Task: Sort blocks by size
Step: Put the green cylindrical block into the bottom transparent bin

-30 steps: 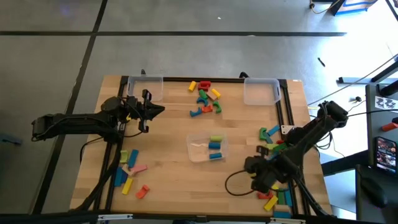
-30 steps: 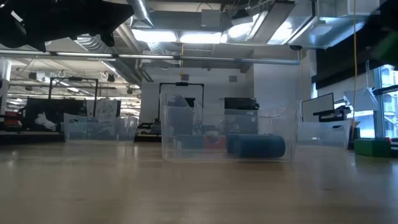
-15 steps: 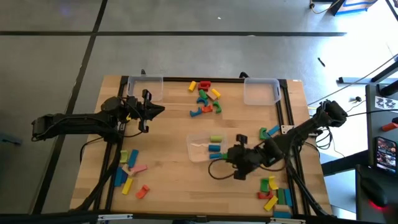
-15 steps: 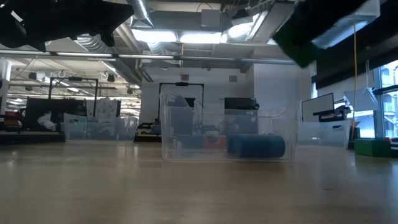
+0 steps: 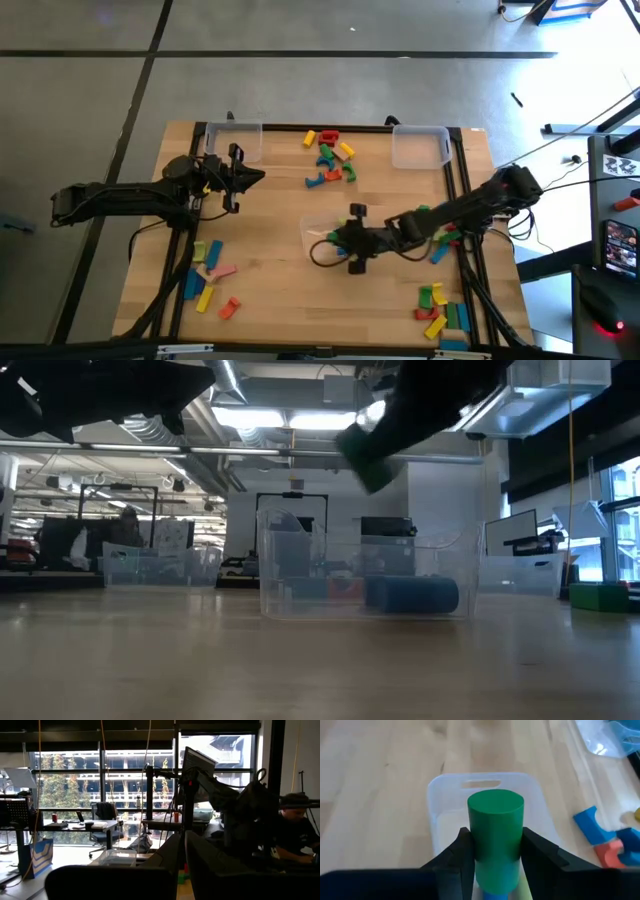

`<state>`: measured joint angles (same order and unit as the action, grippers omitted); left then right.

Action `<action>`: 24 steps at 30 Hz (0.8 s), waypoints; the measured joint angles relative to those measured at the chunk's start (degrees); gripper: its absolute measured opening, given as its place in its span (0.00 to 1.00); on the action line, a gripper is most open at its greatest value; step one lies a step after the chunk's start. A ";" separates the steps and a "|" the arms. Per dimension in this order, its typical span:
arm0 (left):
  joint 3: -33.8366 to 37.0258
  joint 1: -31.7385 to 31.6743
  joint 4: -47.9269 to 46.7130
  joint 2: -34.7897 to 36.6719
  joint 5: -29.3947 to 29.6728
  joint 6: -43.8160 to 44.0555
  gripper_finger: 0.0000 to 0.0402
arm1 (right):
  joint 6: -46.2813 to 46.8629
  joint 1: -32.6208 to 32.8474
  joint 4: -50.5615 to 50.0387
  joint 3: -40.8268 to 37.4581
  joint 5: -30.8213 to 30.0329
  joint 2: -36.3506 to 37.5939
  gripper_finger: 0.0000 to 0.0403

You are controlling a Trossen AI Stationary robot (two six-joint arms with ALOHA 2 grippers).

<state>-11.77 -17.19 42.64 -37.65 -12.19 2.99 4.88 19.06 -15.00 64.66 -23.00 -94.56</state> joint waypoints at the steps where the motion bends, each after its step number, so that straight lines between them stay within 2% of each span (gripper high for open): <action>1: 0.00 0.01 0.00 -0.01 0.00 -0.01 0.06 | -0.82 -0.60 0.87 0.00 0.04 -0.82 0.33; 6: 0.00 0.00 0.01 0.00 0.00 -0.01 0.06 | -3.55 -3.46 5.18 0.00 0.06 -4.76 0.33; 15: 0.00 0.01 -0.01 0.00 0.00 0.01 0.06 | -3.90 -7.19 6.14 0.00 0.04 -10.55 0.33; 24: 0.00 0.00 -0.03 0.00 0.00 -0.41 0.06 | -3.62 -7.88 6.51 0.00 0.76 -12.57 0.33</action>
<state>-11.77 -17.19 42.61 -37.65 -12.19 2.58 1.26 11.18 -8.49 64.66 -22.24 -107.13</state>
